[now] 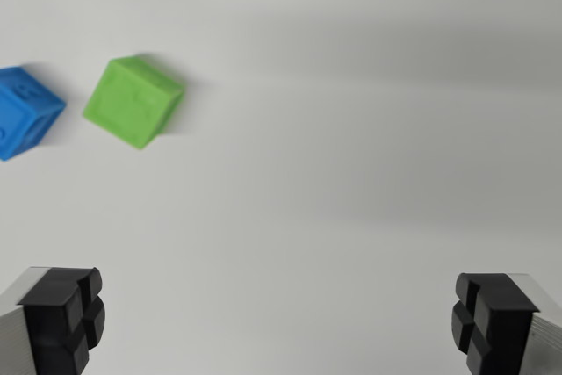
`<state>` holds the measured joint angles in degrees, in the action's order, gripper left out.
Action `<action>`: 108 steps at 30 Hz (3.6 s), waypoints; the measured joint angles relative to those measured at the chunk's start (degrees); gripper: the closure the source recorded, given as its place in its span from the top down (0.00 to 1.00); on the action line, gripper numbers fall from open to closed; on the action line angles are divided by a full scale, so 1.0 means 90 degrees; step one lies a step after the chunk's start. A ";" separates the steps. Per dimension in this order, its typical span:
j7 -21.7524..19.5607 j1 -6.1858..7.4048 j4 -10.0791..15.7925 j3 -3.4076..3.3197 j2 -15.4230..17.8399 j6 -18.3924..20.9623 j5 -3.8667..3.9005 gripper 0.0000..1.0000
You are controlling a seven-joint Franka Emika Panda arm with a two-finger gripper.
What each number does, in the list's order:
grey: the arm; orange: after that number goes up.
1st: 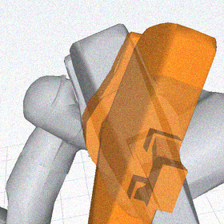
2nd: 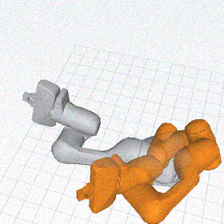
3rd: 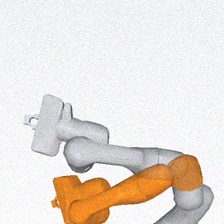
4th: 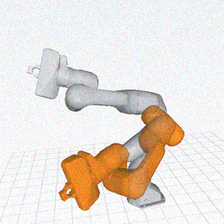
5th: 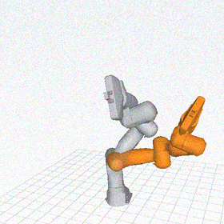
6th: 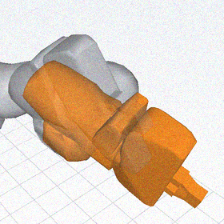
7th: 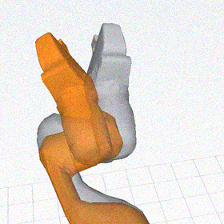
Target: Stack cube
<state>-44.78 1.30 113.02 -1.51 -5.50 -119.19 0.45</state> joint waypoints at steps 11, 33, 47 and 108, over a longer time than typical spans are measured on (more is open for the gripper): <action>0.0000 0.0000 0.0000 0.0000 0.0000 0.0000 0.0000 1.00; -0.0431 0.0114 0.0115 0.0035 -0.0051 -0.0138 0.0000 1.00; -0.1132 0.0307 0.0283 0.0090 -0.0164 -0.0409 0.0000 1.00; -0.6502 0.2045 0.0347 0.0211 -0.1920 -0.2164 0.0002 1.00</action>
<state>-103.30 19.71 116.14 0.39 -22.78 -138.67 0.47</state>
